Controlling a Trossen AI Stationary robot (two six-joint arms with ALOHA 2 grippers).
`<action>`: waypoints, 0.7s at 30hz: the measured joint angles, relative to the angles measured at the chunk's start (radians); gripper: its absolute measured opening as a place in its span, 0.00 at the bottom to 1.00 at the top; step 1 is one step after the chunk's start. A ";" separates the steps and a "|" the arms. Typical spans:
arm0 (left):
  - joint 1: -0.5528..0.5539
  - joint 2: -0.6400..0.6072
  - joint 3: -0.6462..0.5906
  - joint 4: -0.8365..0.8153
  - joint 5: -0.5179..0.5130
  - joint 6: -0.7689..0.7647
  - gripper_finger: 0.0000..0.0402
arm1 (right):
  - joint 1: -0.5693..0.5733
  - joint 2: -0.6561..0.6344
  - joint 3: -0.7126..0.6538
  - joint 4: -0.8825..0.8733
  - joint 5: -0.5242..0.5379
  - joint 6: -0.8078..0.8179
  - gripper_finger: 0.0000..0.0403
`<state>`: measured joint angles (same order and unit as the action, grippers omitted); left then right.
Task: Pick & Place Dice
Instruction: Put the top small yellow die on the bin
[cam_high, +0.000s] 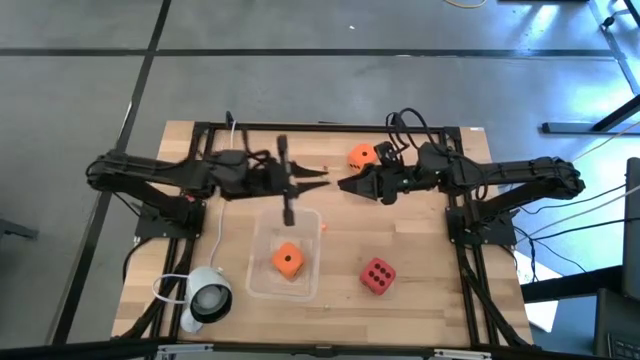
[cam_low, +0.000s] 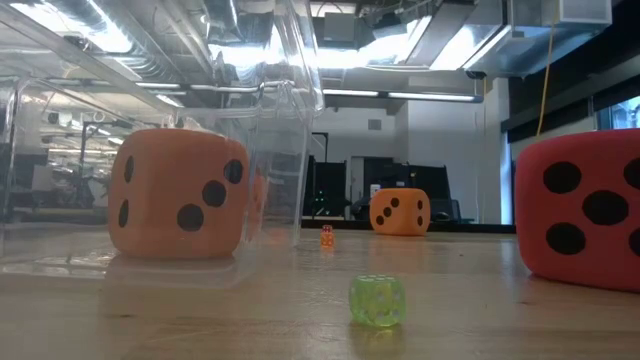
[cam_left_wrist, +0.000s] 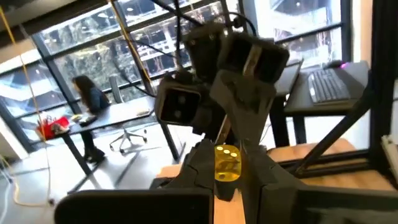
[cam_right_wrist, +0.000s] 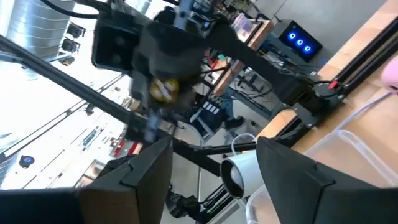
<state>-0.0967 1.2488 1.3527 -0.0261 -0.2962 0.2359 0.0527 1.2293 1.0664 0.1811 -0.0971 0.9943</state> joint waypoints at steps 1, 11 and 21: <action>0.000 -0.021 0.000 -0.030 0.000 -0.022 0.04 | -0.005 0.000 0.000 -0.007 0.000 0.000 0.58; 0.000 -0.130 0.001 -0.610 0.041 -0.339 0.04 | -0.050 0.000 0.000 -0.183 -0.084 -0.008 0.58; -0.052 -0.009 -0.012 -0.824 0.170 -0.372 0.04 | -0.056 0.000 0.000 -0.452 -0.106 -0.044 0.58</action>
<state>-0.1489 1.2397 1.3411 -0.8498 -0.1265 -0.1365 -0.0036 1.2289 1.0660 -0.2710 -0.2029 0.9499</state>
